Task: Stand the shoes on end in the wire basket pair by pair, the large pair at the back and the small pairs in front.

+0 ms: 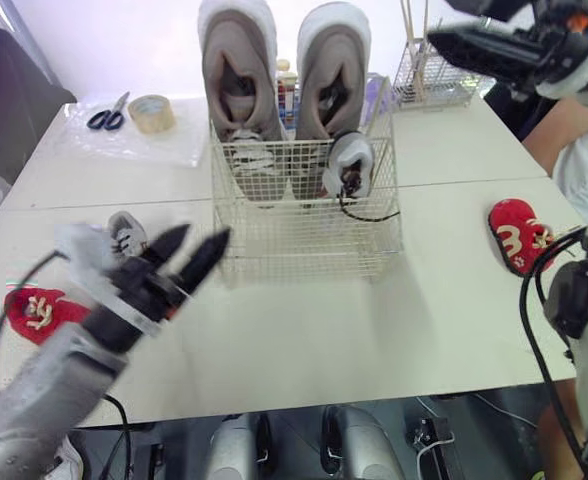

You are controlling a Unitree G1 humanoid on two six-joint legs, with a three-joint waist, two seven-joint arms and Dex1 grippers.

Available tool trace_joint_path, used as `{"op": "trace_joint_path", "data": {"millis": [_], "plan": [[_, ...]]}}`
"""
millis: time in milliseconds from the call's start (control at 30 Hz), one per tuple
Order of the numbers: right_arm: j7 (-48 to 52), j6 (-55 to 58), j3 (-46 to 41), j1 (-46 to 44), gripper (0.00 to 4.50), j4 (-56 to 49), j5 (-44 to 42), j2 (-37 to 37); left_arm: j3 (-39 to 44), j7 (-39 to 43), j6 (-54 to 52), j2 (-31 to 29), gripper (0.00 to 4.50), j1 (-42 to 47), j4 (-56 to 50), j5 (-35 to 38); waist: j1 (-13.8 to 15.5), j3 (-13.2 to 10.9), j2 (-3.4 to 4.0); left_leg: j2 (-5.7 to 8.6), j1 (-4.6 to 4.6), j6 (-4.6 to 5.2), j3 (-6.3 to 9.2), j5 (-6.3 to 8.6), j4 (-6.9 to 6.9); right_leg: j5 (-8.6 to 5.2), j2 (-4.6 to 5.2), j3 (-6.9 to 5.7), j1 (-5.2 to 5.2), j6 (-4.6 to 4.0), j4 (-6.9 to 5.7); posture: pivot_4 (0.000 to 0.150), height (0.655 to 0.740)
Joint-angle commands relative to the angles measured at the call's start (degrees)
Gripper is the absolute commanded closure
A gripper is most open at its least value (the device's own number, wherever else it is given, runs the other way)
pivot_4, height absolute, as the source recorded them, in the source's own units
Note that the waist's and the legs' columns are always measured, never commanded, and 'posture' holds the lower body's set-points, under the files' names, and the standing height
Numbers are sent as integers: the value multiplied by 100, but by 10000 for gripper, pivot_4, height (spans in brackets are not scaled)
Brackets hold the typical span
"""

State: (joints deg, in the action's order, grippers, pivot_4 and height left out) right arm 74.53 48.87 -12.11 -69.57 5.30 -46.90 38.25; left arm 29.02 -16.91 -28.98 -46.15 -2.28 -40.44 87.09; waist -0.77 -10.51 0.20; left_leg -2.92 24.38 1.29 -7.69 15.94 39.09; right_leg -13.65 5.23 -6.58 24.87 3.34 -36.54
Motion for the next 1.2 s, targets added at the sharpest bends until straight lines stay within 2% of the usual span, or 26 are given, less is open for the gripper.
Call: {"op": "trace_joint_path", "data": {"millis": [33,100,200,367,467,600,733,967,1000,1067,1200], "plan": [[-238,477,95,489,0,-1056,-670,-184,730,-464,-425,-774,205,205,964,-261,10,4,-7,0,0,3,2,1,0,0,0,-2,0,0,-1,1500,7400],[-345,465,423,897,0,-1502,-583,-228,825,2,-834,-1372,205,187,1793,-820,20,4,-8,13,1,2,-8,1,1,0,2,-3,0,1,0,1500,7400],[-470,433,1043,1365,0,-2043,-297,-149,810,1306,-1189,-1960,205,294,3061,-1386,5,2,-6,24,5,-3,-37,-1,5,0,3,2,11,6,5,1500,7400],[-642,442,1195,1581,0,-2438,-435,-139,541,3986,-2126,-2199,205,900,5268,-1378,3,1,-9,16,13,-10,-58,-3,-4,-3,-2,8,39,11,-4,1500,7400],[-614,360,1263,1710,0,-2565,-354,10,-141,5287,-2399,-2412,205,1232,6045,-2027,15,3,-17,9,14,-20,-59,-8,-7,-4,-12,7,42,11,-7,1500,7400],[-747,399,1237,1858,0,-2747,-367,188,-1007,6943,-2425,-2571,205,1490,6463,-2855,6,3,-18,8,13,-23,-65,-8,-8,-3,-8,10,47,10,-9,1500,7400],[-905,470,1180,1908,0,-2848,-497,235,-1637,7407,-2179,-2369,205,2345,7078,-3738,17,3,-23,5,13,-25,-62,-9,-8,-3,-7,12,51,9,-17,1500,7400],[-1079,443,1133,1923,0,-2909,-561,306,-2720,7779,-1668,-1589,205,3953,8468,-5395,12,4,-30,11,13,-18,-66,-10,3,-3,-4,16,51,9,-36,1500,7400],[-1089,436,1127,1917,0,-2909,-557,329,-2805,7827,-1569,-1468,4086,4142,8709,-5587,8,3,-35,11,13,-18,-67,-10,5,-4,-5,16,53,9,-40,1500,7400],[-1095,414,1112,1922,0,-2908,-553,378,-2888,7883,-1403,-1294,8075,4430,9105,-5890,6,3,-48,10,14,-17,-69,-10,7,-4,-7,17,54,9,-43,1500,7400],[-1132,380,1078,1963,0,-2937,-568,451,-2827,7983,-1207,-1122,26968,4763,9563,-6278,7,4,-51,8,13,-17,-69,-11,10,-4,-6,18,55,10,-47,1500,7400]]}}
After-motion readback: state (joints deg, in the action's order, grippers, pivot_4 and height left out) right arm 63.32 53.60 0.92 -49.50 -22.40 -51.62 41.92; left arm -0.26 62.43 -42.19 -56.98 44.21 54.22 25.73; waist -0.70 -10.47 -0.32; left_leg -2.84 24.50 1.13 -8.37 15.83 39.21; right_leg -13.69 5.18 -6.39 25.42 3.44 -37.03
